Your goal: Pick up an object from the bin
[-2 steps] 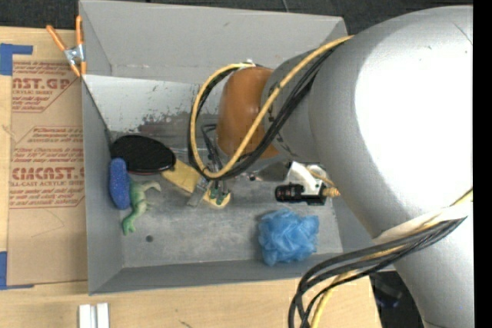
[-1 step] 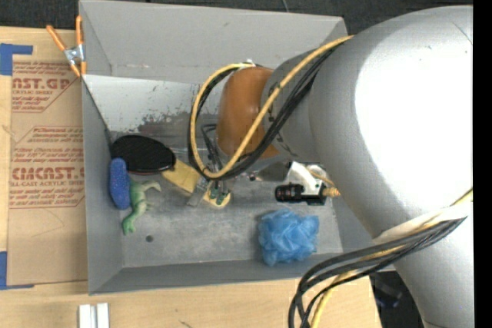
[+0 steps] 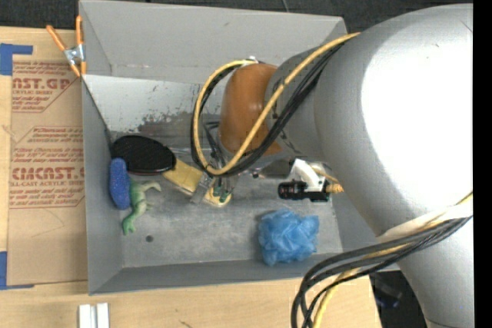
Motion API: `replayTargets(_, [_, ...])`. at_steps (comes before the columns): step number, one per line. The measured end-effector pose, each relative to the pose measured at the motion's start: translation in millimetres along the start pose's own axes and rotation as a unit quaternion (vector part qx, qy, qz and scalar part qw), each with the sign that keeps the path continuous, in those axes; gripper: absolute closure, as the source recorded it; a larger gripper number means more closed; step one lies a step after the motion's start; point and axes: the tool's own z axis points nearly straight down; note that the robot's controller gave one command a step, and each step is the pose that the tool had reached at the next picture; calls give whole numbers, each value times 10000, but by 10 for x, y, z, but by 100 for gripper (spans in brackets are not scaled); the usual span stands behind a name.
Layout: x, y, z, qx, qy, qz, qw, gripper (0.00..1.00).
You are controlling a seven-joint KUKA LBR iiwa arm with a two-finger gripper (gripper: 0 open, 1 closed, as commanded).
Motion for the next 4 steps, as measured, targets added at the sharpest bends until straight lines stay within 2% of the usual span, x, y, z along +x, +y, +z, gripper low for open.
replayTargets(1, [-119,55,-31,0,3,9,10000,100])
replayTargets(2, [-148,66,-5,-7,-10,-9,10000,100])
replayTargets(3, [-144,31,-378,30,34,-59,10000,100])
replayTargets(4, [-274,35,-713,-30,-32,-130,9999,100])
